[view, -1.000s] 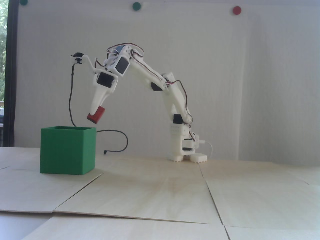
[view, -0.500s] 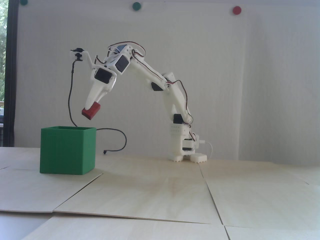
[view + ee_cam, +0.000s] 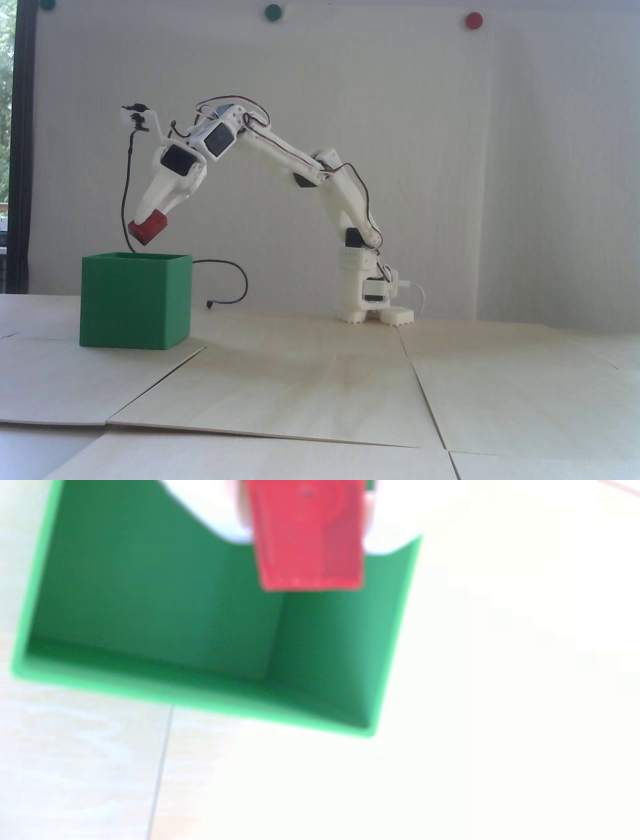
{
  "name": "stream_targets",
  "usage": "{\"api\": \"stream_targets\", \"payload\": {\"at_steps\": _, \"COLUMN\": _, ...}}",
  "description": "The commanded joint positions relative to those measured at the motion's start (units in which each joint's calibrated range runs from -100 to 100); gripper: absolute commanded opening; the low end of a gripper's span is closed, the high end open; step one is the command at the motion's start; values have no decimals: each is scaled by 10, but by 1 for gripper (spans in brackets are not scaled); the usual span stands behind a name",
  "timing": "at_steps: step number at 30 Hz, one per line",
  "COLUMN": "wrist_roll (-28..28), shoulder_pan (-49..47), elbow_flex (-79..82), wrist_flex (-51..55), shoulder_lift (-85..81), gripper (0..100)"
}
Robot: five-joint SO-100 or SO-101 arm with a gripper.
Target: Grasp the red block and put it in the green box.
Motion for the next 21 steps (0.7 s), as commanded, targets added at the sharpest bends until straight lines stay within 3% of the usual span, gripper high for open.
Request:
{"api": "stream_targets", "payload": {"at_steps": 1, "wrist_roll": -1, "shoulder_pan": 5, "elbow_flex": -46, "wrist_flex": -21, "shoulder_lift": -19, "gripper": 2}}
{"api": "stream_targets", "payload": {"at_steps": 6, "wrist_roll": -1, "shoulder_pan": 2, "elbow_flex": -46, "wrist_flex": -20, "shoulder_lift": -24, "gripper": 4}}
{"api": "stream_targets", "payload": {"at_steps": 8, "wrist_roll": -1, "shoulder_pan": 2, "elbow_flex": -46, "wrist_flex": -20, "shoulder_lift": -24, "gripper": 11}}
{"api": "stream_targets", "payload": {"at_steps": 9, "wrist_roll": -1, "shoulder_pan": 4, "elbow_flex": -46, "wrist_flex": -20, "shoulder_lift": -24, "gripper": 19}}
{"api": "stream_targets", "payload": {"at_steps": 11, "wrist_roll": -1, "shoulder_pan": 4, "elbow_flex": -46, "wrist_flex": -20, "shoulder_lift": -24, "gripper": 24}}
{"api": "stream_targets", "payload": {"at_steps": 13, "wrist_roll": -1, "shoulder_pan": 4, "elbow_flex": -46, "wrist_flex": -20, "shoulder_lift": -24, "gripper": 22}}
{"api": "stream_targets", "payload": {"at_steps": 16, "wrist_roll": -2, "shoulder_pan": 4, "elbow_flex": -46, "wrist_flex": -20, "shoulder_lift": -24, "gripper": 2}}
{"api": "stream_targets", "payload": {"at_steps": 21, "wrist_roll": -1, "shoulder_pan": 1, "elbow_flex": -46, "wrist_flex": 7, "shoulder_lift": -26, "gripper": 2}}
